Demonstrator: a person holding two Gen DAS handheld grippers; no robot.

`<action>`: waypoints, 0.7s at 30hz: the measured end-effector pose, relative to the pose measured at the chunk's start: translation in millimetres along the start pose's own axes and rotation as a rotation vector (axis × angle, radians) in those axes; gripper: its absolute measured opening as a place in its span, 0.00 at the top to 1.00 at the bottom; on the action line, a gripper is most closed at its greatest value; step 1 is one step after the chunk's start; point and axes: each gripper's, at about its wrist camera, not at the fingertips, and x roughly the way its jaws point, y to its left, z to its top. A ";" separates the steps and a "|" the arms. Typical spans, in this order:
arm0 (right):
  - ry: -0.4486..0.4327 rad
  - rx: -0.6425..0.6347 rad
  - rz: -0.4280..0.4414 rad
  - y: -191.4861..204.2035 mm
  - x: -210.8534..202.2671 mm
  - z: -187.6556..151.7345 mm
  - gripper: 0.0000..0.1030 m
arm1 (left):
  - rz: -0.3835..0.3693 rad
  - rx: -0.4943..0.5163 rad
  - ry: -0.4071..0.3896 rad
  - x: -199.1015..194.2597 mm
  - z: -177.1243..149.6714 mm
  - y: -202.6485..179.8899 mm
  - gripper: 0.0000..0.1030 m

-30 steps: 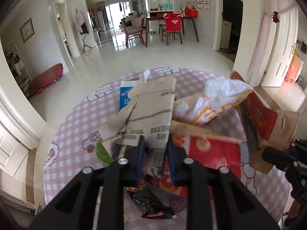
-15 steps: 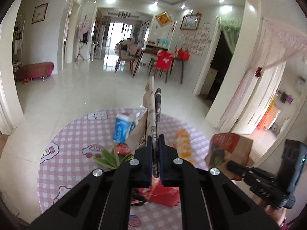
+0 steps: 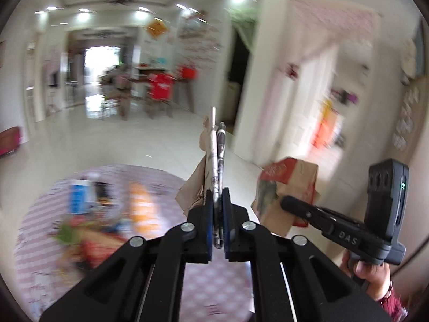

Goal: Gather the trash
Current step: 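Carry both held items to the blue bucket and open both tools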

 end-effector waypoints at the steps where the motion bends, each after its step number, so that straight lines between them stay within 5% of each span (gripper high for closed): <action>1: -0.007 0.015 -0.031 -14.4 -8.0 -1.7 0.92 | -0.030 0.019 0.026 14.9 -0.5 -14.5 0.95; 6: -0.010 0.118 -0.221 -102.1 -50.5 -20.0 0.92 | -0.159 0.101 0.192 110.6 -18.1 -83.9 0.95; 14: 0.051 0.282 -0.364 -199.3 -68.9 -65.5 0.92 | -0.276 0.183 0.454 246.1 -67.5 -162.5 0.94; 17: 0.068 0.336 -0.391 -225.7 -69.9 -77.6 0.92 | -0.301 0.190 0.519 282.0 -81.3 -180.5 0.73; 19: 0.081 0.362 -0.404 -235.7 -66.0 -83.3 0.92 | -0.272 0.199 0.541 298.0 -89.8 -188.8 0.36; 21: 0.092 0.376 -0.408 -245.7 -65.5 -91.3 0.92 | -0.238 0.200 0.541 307.3 -93.6 -186.4 0.34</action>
